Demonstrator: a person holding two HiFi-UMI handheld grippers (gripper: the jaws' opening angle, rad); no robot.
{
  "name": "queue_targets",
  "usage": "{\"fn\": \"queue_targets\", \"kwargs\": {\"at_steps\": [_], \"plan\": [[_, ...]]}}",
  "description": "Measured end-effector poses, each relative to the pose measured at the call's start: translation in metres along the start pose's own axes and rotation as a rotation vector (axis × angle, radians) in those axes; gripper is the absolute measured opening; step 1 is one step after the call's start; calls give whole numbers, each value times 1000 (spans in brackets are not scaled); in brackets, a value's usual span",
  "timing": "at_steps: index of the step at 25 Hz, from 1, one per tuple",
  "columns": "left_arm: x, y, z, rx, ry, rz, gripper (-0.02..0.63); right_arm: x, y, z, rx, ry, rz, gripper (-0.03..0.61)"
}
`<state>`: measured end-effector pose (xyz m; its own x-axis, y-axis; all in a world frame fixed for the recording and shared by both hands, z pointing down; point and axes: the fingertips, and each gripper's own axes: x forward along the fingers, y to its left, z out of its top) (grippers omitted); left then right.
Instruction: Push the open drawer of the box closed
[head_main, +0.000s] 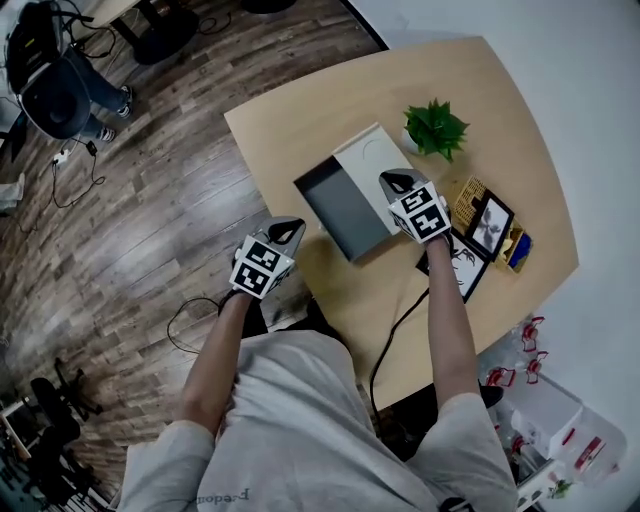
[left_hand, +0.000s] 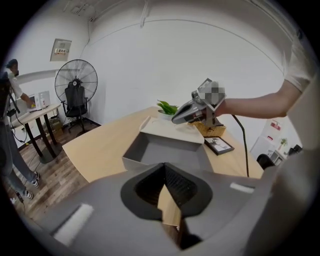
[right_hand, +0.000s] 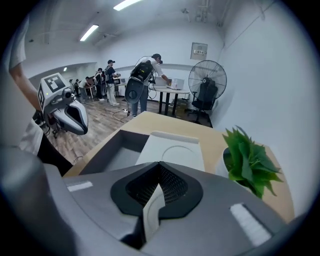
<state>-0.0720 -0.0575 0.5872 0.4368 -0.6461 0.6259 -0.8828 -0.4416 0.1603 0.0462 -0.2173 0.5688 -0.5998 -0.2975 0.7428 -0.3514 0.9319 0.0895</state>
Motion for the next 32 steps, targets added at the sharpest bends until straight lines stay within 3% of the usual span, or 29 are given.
{"fn": "queue_targets", "kwargs": {"at_steps": [6, 11, 23, 32], "plan": [[9, 1, -11, -25, 14, 13, 53, 23, 5, -18, 88, 12, 66, 2], [17, -4, -18, -35, 21, 5, 54, 23, 5, -20, 177, -36, 97, 2], [31, -12, -38, -37, 63, -10, 53, 23, 4, -21, 135, -59, 64, 0], [52, -14, -54, 7, 108, -23, 55, 22, 5, -20, 127, -61, 53, 0]]}}
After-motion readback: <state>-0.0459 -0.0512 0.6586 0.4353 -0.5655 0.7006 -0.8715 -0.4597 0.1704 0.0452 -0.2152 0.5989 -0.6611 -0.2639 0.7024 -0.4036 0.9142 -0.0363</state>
